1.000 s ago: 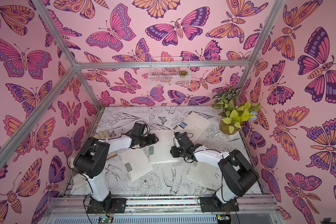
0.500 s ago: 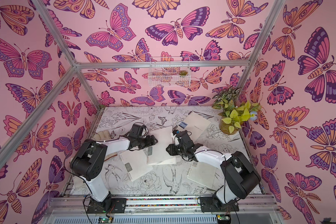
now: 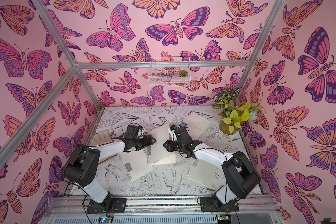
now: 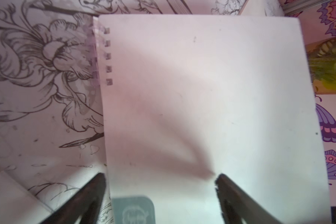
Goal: Tear off pages from different notebooks
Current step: Open the notebook at the center of the board.
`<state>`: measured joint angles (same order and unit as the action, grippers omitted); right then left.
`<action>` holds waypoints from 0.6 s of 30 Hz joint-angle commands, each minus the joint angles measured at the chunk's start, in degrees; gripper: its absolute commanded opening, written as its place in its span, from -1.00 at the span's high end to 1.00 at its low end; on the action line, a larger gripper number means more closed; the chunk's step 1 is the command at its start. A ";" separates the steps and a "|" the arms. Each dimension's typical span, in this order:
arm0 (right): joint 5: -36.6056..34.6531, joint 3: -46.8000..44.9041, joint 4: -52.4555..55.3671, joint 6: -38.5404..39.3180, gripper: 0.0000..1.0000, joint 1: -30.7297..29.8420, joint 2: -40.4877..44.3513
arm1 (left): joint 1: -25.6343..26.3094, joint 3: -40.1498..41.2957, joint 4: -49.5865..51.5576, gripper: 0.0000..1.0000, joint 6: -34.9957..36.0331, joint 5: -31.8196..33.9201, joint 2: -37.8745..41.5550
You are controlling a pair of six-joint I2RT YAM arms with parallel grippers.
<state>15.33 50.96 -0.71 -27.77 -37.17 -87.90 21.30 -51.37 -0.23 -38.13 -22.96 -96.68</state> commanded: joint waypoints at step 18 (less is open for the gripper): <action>-14.33 -0.54 15.21 5.48 0.90 4.61 0.98 | -7.94 14.90 13.21 -1.00 1.72 15.35 24.82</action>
<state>5.26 51.09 10.72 -23.83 -33.80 -89.43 13.82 -38.72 6.72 -37.52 -13.87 -75.24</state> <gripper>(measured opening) 0.062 0.999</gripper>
